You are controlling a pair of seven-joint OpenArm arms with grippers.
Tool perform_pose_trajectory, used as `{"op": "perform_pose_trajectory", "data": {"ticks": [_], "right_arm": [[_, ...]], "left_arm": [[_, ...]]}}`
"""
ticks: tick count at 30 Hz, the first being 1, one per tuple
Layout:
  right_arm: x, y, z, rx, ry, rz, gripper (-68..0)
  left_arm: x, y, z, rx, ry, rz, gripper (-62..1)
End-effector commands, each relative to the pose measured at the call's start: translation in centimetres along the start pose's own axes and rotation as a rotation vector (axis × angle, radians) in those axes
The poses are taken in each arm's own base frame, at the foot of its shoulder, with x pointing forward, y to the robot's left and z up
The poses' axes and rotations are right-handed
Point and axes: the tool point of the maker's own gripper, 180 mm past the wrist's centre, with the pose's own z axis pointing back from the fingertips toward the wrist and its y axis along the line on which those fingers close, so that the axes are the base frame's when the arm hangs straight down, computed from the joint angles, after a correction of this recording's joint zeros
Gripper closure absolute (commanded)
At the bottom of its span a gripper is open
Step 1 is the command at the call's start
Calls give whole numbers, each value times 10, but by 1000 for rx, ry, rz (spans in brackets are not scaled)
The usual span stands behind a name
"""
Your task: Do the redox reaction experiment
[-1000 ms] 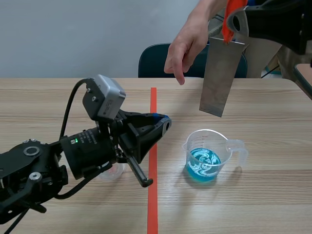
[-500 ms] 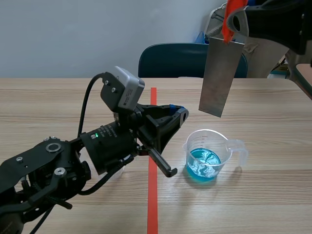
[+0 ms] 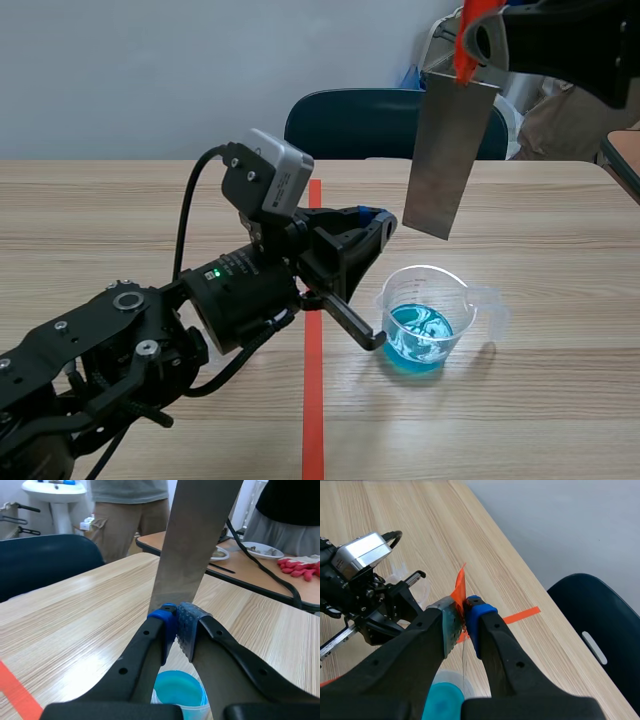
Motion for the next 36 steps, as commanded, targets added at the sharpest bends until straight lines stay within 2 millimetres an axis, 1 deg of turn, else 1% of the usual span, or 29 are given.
{"op": "perform_pose_trajectory", "data": {"ticks": [1, 4, 25, 28, 30, 31, 32, 34, 36], "right_arm": [[12, -4, 2, -8, -23, 29, -6], [5, -4, 2, -8, 16, 27, -6], [2, -4, 2, -7, 32, 24, -6], [-3, -4, 2, -7, 59, 24, -6], [-2, -3, 2, -5, 54, 19, -6], [-3, -3, 2, -3, 55, 15, -6], [-5, -1, 2, -1, 58, 9, -6], [-8, 2, 2, 8, 58, -14, -6], [-10, 5, 2, 16, 54, -34, -6]], "left_arm": [[10, 0, -4, 8, -39, 0, -16], [10, 2, -4, 23, -38, -4, -16], [10, 3, -4, 25, -38, -5, -16], [10, 3, -4, 25, -38, -5, -16], [10, 3, -4, 25, -38, -5, -18], [10, 3, -4, 24, -38, -6, -34], [10, 3, -4, 24, -38, -6, -69], [9, 2, -4, 20, -32, -19, -185], [8, 2, -3, 19, -30, -21, -334]]}}
